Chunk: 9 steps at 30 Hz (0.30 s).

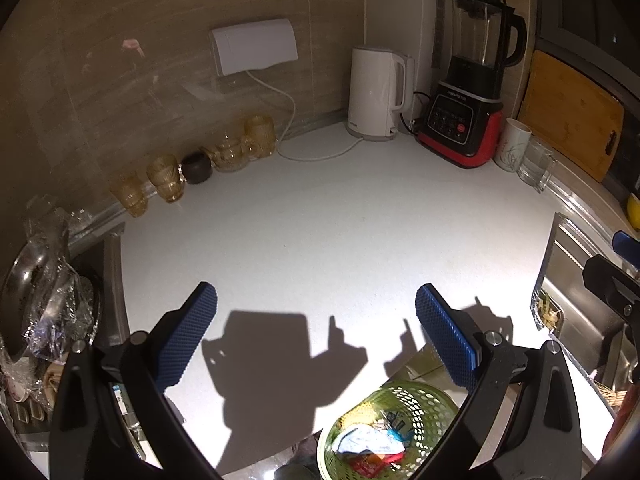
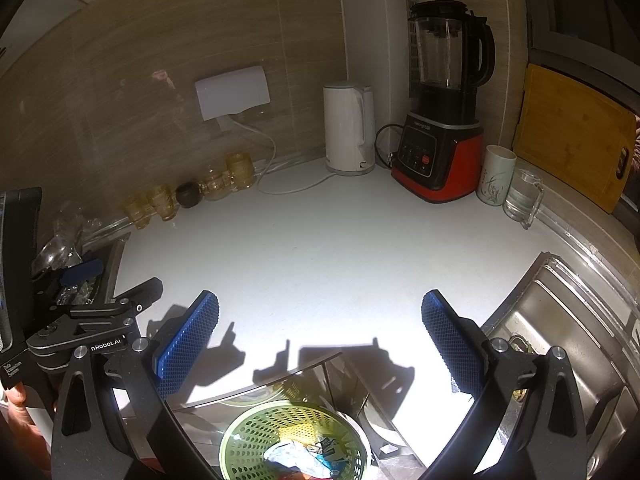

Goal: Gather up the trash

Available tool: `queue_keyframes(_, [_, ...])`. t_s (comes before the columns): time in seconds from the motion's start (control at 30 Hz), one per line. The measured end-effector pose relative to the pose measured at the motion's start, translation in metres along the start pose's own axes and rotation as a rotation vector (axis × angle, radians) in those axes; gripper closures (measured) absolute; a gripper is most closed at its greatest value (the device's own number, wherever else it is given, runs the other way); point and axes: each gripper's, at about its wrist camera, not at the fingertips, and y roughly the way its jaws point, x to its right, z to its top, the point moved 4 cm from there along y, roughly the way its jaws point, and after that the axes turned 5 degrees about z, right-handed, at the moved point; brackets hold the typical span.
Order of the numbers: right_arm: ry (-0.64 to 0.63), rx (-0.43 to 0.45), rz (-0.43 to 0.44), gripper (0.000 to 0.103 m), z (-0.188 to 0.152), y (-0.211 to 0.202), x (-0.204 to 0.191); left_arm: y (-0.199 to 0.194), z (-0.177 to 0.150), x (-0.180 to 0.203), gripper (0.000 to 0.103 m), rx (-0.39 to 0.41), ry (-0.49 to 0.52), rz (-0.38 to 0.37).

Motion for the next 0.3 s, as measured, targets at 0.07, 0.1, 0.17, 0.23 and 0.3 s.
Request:
queue_keyframes(0.07, [0.000, 0.000, -0.001, 0.002, 0.0000, 0.0000, 0.0000, 0.0010, -0.0006, -0.0006, 0.008, -0.011, -0.010, -0.008])
queue_keyframes(0.1, [0.000, -0.001, 0.000, 0.002, 0.0001, 0.0001, 0.0003, 0.0007, -0.0009, -0.0010, 0.008, -0.010, -0.012, -0.005])
queue_keyframes(0.17, [-0.001, -0.002, 0.001, 0.002, -0.0006, -0.0003, -0.0003, 0.0002, -0.0016, -0.0005, 0.008, -0.007, -0.011, 0.001])
queue_keyframes(0.23, [-0.002, -0.003, 0.001, 0.002, 0.0000, 0.0000, -0.0003, -0.0005, -0.0017, 0.0000, 0.008, -0.004, -0.013, -0.001])
queue_keyframes(0.3, [-0.002, -0.003, 0.001, 0.002, -0.0003, -0.0005, -0.0015, -0.0009, -0.0017, 0.0008, 0.008, -0.004, -0.013, 0.002])
